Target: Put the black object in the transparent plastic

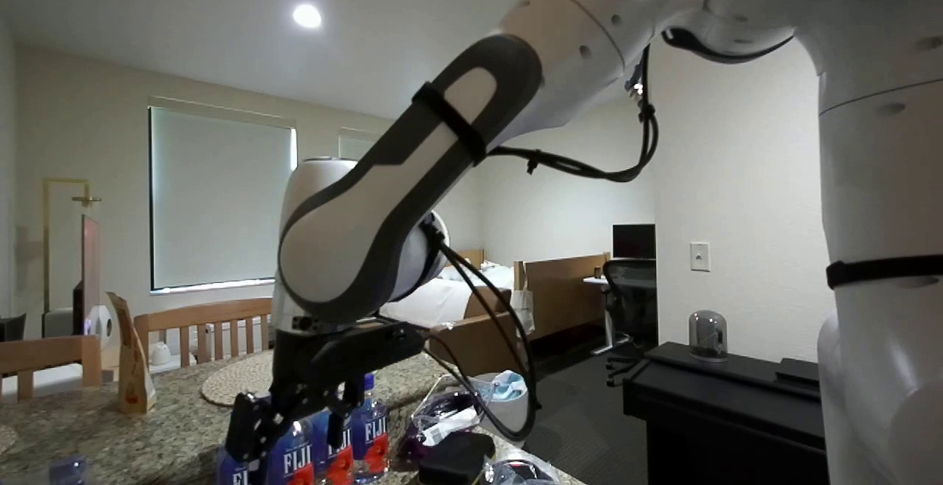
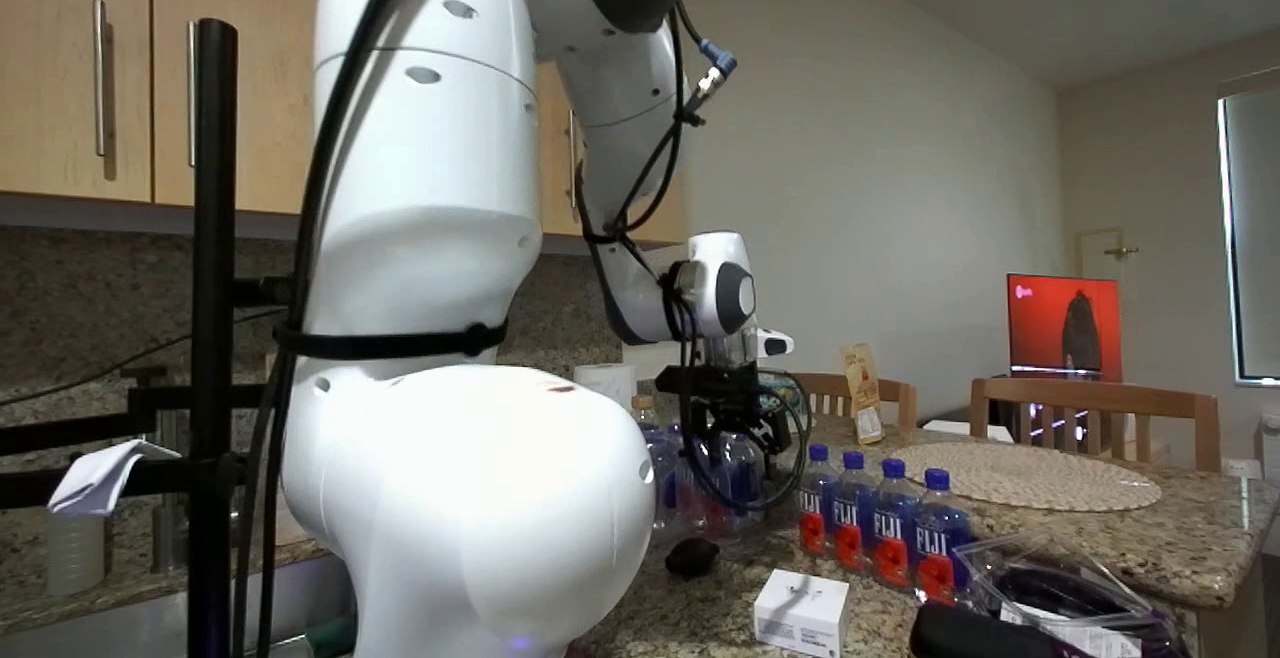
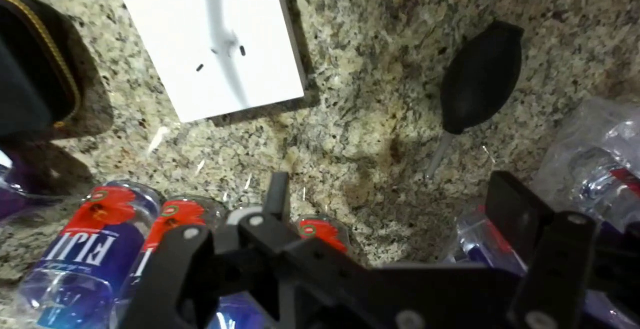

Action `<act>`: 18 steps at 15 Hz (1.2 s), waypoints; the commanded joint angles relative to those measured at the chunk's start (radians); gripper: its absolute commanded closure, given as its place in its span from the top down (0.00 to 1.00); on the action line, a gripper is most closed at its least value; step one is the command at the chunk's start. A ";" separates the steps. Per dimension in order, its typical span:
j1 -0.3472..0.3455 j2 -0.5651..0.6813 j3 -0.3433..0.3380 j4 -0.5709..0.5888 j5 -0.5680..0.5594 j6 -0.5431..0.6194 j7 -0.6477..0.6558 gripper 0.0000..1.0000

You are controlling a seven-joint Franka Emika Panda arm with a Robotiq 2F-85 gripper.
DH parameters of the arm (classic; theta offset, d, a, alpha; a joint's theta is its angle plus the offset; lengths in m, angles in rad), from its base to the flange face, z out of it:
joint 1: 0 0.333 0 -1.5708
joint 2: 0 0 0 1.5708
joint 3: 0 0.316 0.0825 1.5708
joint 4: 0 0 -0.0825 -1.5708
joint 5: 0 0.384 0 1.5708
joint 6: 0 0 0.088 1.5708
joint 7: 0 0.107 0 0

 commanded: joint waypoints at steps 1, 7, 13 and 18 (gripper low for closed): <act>0.044 0.194 -0.019 0.109 -0.044 0.111 0.080 1.00; 0.204 0.421 -0.078 0.249 0.017 0.211 0.179 1.00; 0.367 0.447 -0.245 0.268 -0.008 0.112 0.477 1.00; 0.321 0.527 -0.179 0.317 0.046 0.093 0.431 1.00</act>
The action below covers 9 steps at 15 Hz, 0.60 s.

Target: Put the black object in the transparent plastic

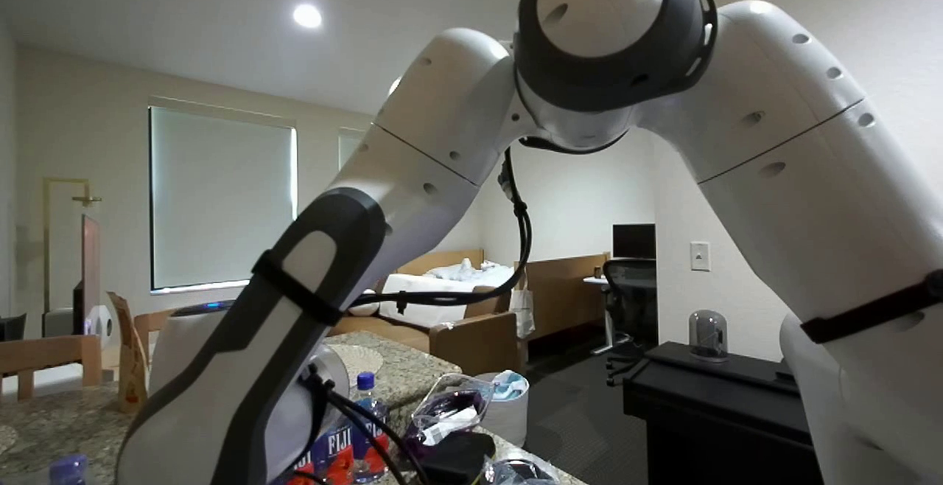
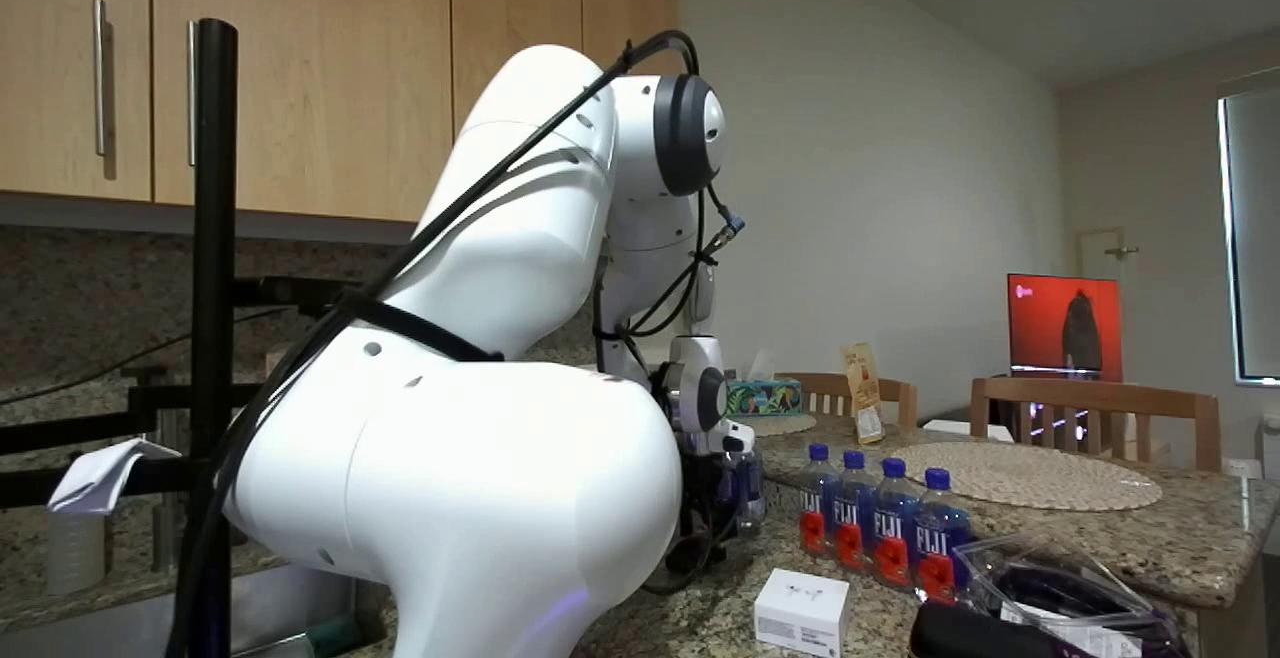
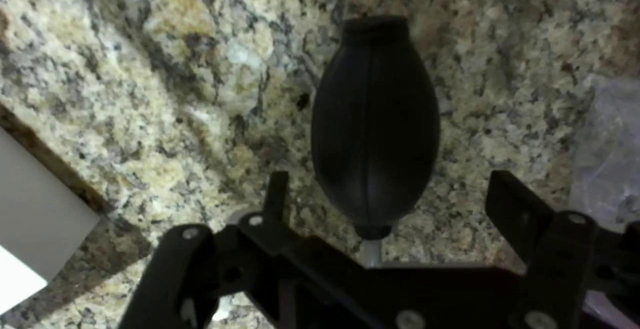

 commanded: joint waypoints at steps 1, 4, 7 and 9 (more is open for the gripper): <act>-0.017 0.064 0.031 0.054 0.017 -0.025 -0.017 1.00; -0.008 0.097 0.025 0.083 0.008 -0.048 -0.015 0.73; 0.020 0.068 -0.008 0.097 -0.033 -0.117 0.020 0.54; 0.034 0.044 -0.021 0.103 -0.063 -0.160 0.033 0.40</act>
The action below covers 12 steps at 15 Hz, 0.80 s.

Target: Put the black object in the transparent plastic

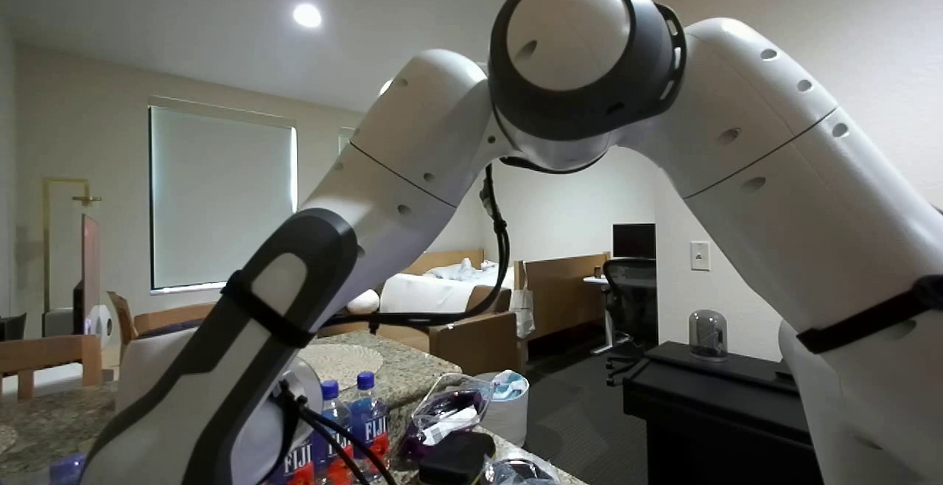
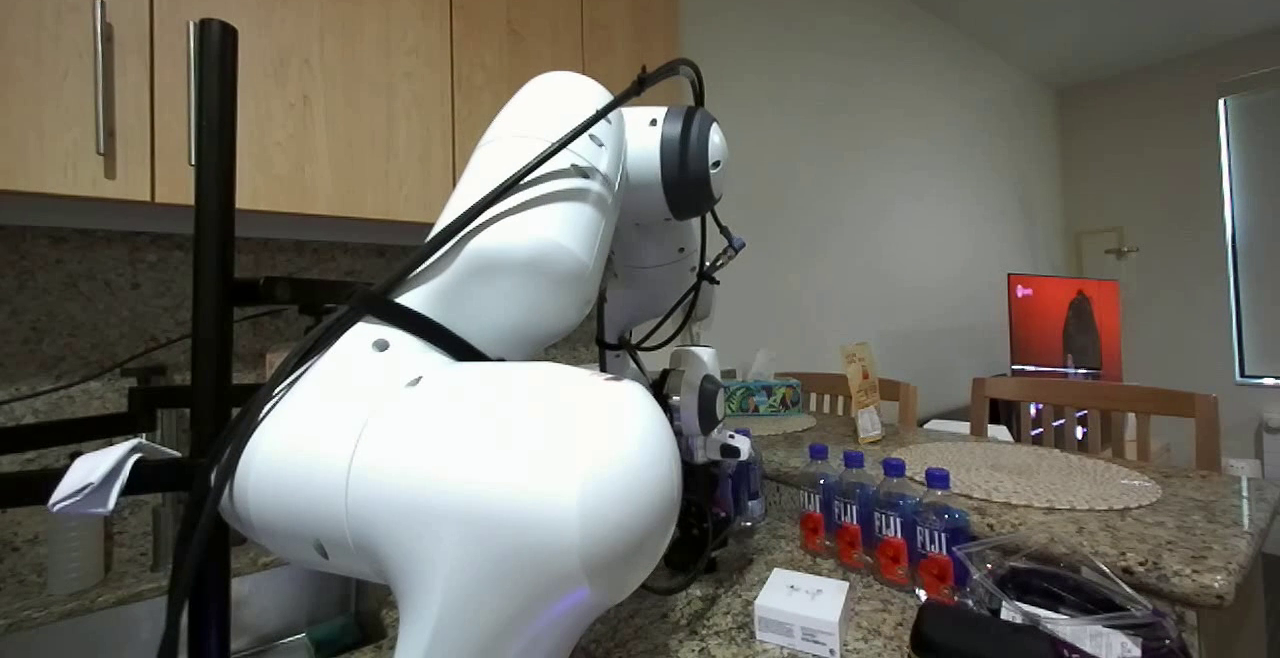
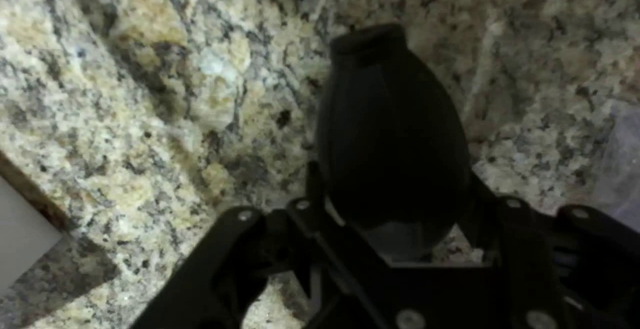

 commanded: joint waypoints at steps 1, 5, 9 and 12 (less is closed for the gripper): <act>0.025 -0.045 -0.027 0.003 -0.058 -0.079 0.034 0.34; 0.011 -0.062 -0.005 0.007 -0.060 -0.107 0.007 0.13; -0.003 -0.076 0.013 -0.003 -0.046 -0.115 -0.008 0.11; 0.001 -0.101 0.004 -0.024 -0.055 -0.110 0.012 0.11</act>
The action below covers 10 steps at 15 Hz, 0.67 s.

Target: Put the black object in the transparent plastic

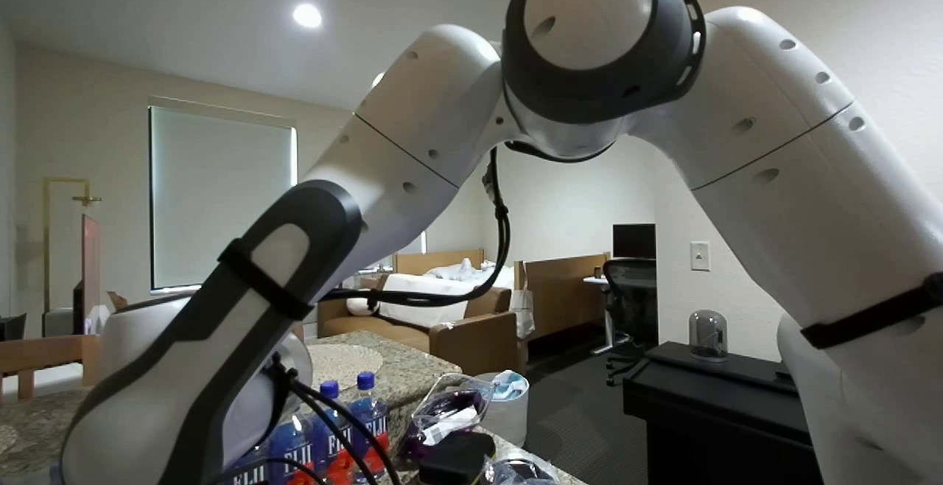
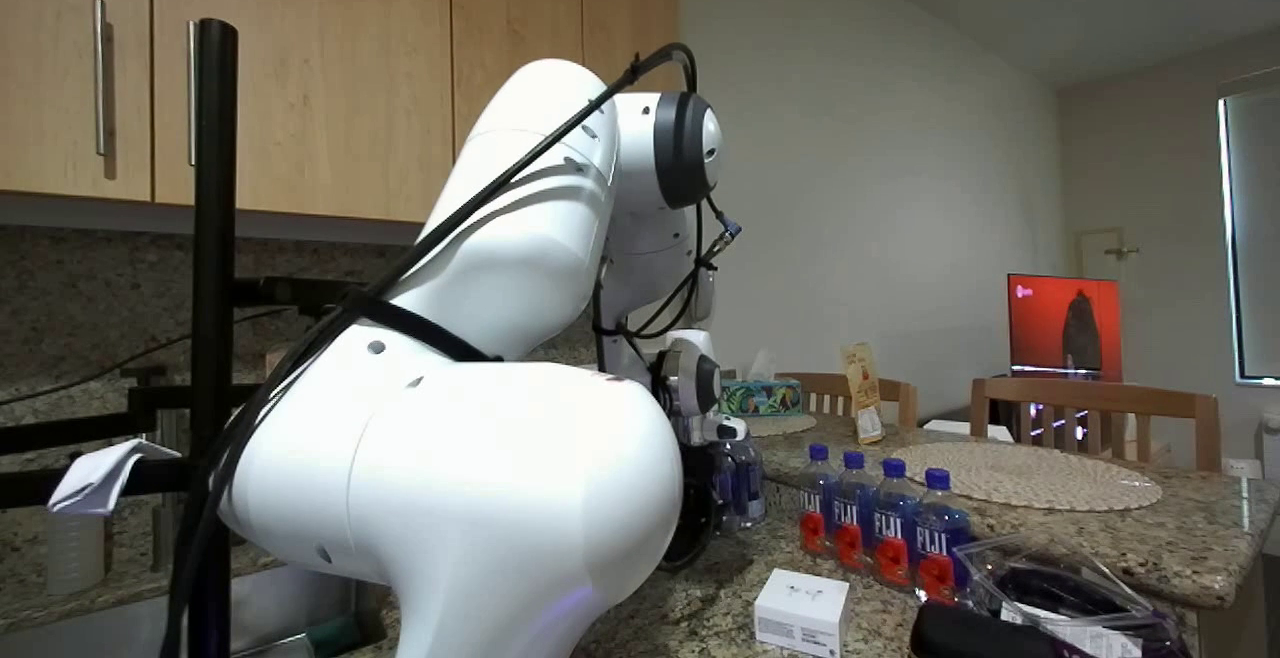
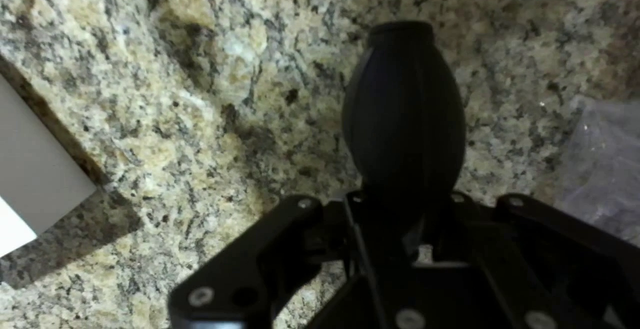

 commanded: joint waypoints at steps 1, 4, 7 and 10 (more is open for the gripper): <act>-0.007 -0.085 -0.003 -0.068 -0.025 -0.011 0.032 0.11; 0.000 -0.190 -0.025 -0.140 -0.059 -0.001 0.078 0.11; -0.010 -0.340 -0.034 -0.233 -0.142 -0.015 0.147 0.11; -0.073 -0.498 -0.007 -0.326 -0.202 -0.054 0.176 0.11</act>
